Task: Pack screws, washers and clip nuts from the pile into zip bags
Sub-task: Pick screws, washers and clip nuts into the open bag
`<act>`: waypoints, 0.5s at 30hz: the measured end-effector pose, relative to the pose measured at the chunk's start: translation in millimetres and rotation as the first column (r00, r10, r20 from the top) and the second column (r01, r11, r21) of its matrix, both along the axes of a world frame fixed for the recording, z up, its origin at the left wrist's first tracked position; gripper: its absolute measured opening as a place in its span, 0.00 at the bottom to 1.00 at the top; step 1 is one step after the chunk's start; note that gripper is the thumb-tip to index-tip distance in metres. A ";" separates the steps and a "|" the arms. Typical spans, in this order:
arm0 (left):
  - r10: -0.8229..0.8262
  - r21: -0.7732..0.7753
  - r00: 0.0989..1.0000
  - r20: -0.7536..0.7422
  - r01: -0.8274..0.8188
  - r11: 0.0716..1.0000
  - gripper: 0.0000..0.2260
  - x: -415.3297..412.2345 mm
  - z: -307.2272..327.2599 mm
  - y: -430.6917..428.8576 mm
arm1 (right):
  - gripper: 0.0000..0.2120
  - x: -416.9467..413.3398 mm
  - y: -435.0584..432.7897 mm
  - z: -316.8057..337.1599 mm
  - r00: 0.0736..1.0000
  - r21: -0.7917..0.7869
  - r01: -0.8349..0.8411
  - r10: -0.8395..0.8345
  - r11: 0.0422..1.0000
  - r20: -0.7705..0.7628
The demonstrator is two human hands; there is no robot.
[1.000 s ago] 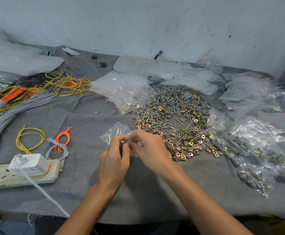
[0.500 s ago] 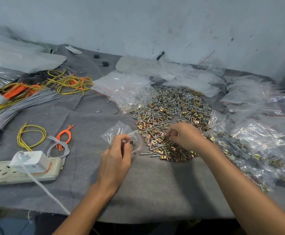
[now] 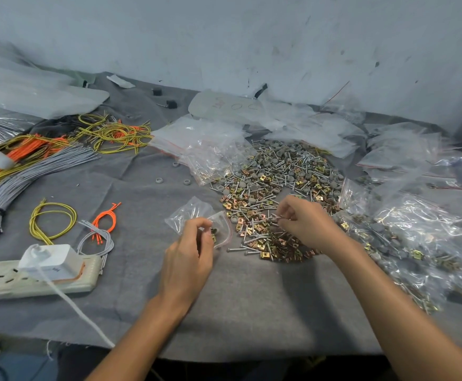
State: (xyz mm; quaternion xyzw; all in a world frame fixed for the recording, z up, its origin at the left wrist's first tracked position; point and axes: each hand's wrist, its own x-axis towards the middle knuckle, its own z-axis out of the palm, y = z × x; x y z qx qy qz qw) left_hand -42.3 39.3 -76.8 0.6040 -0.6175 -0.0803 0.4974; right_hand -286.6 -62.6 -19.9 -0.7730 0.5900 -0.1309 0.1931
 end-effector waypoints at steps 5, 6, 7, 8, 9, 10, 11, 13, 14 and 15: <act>-0.010 -0.009 1.000 -0.014 0.010 1.000 0.08 0.4 -0.6 -0.3 | 0.06 26.1 28.9 19.4 0.931 0.053 -0.069 0.045 0.996 0.362; -0.010 -0.009 1.000 -0.021 0.010 1.000 0.08 0.1 -1.0 -0.7 | 0.05 37.7 37.5 18.9 0.905 0.069 -0.119 0.080 0.990 0.417; -0.009 -0.008 1.000 -0.026 0.009 1.000 0.08 0.0 -1.6 -0.8 | 0.05 50.2 45.5 16.7 0.882 0.076 -0.163 0.111 0.984 0.457; -0.007 -0.007 1.000 -0.028 0.007 1.000 0.07 -0.3 -2.0 -0.8 | 0.06 62.8 52.2 13.3 0.870 0.072 -0.194 0.138 0.978 0.473; -0.005 -0.007 1.000 -0.026 0.005 1.000 0.07 -0.2 -2.4 -0.5 | 0.06 74.5 57.2 9.1 0.870 0.057 -0.212 0.162 0.976 0.465; -0.003 -0.008 1.000 -0.022 0.003 1.000 0.06 -0.1 -2.5 -0.4 | 0.05 84.6 59.9 4.3 0.882 0.023 -0.219 0.187 0.976 0.433; -0.003 -0.012 1.000 -0.018 0.003 1.000 0.07 0.2 -2.6 -0.4 | 0.04 93.1 61.1 -0.6 0.899 -0.029 -0.216 0.211 0.976 0.385; -0.012 -0.023 1.000 -0.017 0.012 1.000 0.07 0.5 -3.4 -0.5 | 0.05 105.5 62.4 -8.6 0.937 -0.154 -0.192 0.228 0.969 0.266; -0.019 -0.027 1.000 -0.021 0.018 0.999 0.08 1.0 -3.8 -0.8 | 0.06 110.2 62.6 -11.4 0.953 -0.207 -0.173 0.216 0.963 0.210; -0.023 -0.024 0.999 -0.026 0.022 0.999 0.08 1.7 -4.3 -1.1 | 0.07 113.9 62.7 -13.6 0.967 -0.239 -0.152 0.194 0.959 0.165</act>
